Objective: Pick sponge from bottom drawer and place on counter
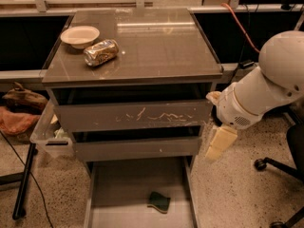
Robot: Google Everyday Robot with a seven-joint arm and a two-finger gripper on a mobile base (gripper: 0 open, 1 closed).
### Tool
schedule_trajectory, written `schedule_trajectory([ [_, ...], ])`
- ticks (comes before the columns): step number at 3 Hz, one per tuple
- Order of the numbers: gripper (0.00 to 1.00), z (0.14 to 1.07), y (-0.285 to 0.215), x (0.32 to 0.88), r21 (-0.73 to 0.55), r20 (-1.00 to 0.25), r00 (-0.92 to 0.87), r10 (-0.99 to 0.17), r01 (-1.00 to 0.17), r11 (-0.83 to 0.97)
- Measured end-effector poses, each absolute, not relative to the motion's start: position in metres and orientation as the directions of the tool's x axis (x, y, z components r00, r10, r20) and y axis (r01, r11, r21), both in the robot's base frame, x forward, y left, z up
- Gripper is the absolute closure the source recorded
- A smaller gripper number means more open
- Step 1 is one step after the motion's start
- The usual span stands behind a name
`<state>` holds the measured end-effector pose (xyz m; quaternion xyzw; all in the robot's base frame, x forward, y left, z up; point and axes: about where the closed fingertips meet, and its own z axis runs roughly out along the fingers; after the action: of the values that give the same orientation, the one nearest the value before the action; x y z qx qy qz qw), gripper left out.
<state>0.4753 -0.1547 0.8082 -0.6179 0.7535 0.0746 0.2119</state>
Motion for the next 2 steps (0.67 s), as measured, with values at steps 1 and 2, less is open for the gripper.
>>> schedule_trajectory([
  [1,0.00,0.775,-0.154,0.487,-0.159,-0.374,-0.145,-0.916,-0.963,0.217],
  [2,0.00,0.696,-0.170,0.511,-0.176,-0.330,-0.161,-0.930,-0.957,0.229],
])
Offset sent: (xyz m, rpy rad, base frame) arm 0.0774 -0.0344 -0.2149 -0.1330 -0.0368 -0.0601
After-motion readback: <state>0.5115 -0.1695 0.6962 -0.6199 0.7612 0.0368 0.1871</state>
